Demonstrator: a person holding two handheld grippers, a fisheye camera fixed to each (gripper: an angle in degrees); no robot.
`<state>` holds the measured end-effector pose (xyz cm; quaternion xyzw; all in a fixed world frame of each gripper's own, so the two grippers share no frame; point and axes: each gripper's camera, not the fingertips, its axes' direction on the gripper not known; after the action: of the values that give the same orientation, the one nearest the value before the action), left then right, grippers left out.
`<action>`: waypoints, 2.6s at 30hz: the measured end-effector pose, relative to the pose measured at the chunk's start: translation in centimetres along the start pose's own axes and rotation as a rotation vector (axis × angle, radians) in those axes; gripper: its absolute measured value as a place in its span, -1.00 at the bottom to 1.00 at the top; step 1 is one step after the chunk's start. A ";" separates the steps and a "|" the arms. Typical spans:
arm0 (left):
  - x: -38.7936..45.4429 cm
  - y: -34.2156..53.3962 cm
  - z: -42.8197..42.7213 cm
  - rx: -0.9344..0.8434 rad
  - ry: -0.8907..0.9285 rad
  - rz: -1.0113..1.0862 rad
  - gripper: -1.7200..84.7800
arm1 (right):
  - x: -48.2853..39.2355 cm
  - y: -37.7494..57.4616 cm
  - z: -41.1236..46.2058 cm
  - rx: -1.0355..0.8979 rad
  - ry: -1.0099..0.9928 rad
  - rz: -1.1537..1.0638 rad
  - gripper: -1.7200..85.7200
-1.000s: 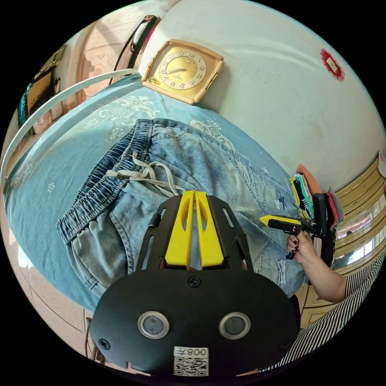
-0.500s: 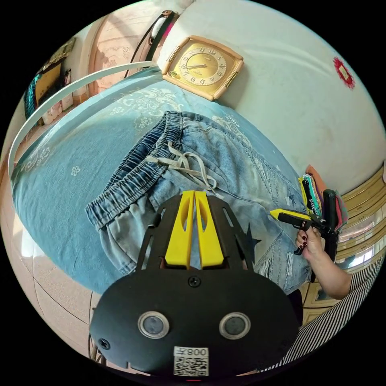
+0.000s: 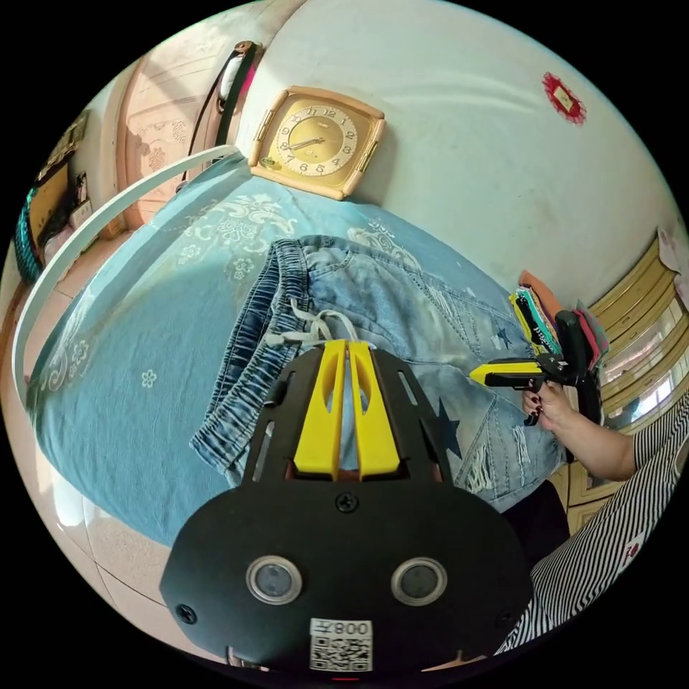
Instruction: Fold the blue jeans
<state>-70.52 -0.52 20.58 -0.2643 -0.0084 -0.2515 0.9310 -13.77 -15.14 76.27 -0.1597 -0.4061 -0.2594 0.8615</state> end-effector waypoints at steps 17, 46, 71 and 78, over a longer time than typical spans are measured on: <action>-0.7 -21.5 4.9 -0.182 -0.104 0.157 -0.80 | 4.0 -12.4 4.3 -0.003 0.139 0.010 -0.96; 5.2 -39.2 8.2 -0.464 -0.198 0.324 -0.84 | 4.6 -27.0 8.4 -0.164 0.365 -0.124 -0.80; 10.5 -38.4 0.7 -0.398 -0.277 0.303 -0.93 | 0.2 -23.4 5.2 -0.082 0.302 0.001 -0.96; 11.7 -36.2 -3.3 -0.358 -0.268 0.318 -0.93 | -2.1 -19.9 2.9 -0.014 0.264 0.036 -0.96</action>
<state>-77.76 -34.16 37.16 -0.4537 -0.0451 -0.0623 0.8878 -28.16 -29.25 77.74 -0.1375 -0.2847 -0.2653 0.9109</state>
